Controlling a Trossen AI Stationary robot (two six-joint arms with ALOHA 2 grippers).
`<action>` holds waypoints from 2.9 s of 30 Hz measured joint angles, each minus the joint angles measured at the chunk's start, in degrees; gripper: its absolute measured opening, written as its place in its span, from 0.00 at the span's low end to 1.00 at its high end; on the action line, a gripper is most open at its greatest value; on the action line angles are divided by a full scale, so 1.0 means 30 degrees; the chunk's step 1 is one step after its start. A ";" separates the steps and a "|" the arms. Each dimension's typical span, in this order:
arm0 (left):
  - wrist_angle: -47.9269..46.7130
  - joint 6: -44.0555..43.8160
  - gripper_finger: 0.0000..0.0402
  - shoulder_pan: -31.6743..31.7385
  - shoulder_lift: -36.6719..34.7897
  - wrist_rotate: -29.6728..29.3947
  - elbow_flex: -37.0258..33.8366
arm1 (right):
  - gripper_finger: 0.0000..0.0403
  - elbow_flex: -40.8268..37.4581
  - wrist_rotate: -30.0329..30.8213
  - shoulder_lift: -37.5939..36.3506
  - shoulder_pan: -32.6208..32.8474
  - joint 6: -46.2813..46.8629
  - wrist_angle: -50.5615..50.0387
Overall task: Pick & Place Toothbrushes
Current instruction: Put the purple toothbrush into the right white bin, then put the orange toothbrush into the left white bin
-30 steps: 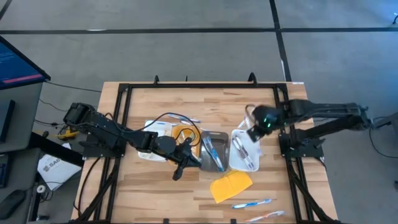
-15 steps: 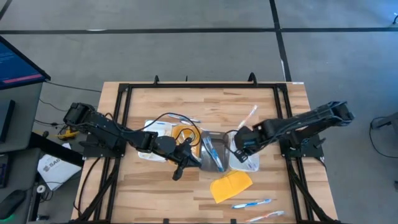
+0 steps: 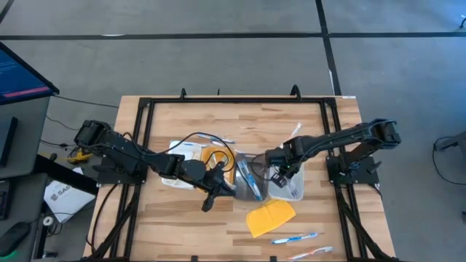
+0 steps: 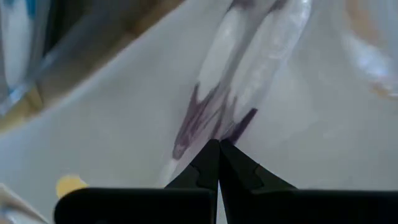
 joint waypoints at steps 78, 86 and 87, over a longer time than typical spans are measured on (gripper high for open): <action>0.0019 -0.1523 0.00 -0.0265 0.0007 0.2430 -0.0444 | 0.73 0.4262 0.1337 -0.0656 1.2519 0.3585 0.4151; 0.0015 -0.1059 0.00 -0.0270 0.0007 0.2430 -0.0441 | 0.72 0.4261 0.1118 0.1628 1.6658 0.7142 0.4201; 0.0015 -0.0792 0.00 -0.0270 0.0007 0.2430 -0.0437 | 0.72 0.4257 0.0984 0.2073 1.6837 0.7700 0.4226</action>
